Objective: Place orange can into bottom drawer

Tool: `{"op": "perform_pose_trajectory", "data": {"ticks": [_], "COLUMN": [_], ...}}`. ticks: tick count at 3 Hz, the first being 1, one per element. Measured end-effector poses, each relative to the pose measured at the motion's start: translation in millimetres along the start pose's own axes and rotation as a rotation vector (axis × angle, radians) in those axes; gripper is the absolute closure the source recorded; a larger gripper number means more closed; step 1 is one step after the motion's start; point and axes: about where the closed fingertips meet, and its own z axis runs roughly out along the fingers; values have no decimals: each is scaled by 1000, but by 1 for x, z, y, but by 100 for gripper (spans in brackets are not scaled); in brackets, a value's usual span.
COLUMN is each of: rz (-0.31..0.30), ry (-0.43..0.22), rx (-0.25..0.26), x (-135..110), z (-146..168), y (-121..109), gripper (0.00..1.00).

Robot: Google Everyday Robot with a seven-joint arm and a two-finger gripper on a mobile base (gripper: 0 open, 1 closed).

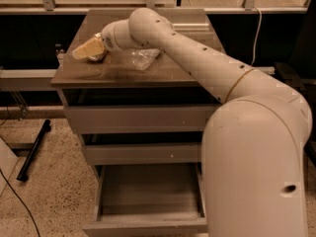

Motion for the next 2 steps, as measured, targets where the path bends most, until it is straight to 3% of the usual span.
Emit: {"op": "perform_pose_trajectory", "data": {"ticks": [2], "rz": [38], "ry": [-13], "rx": [7], "x": [8], "z": [22], "y": [-15], "gripper": [0]}}
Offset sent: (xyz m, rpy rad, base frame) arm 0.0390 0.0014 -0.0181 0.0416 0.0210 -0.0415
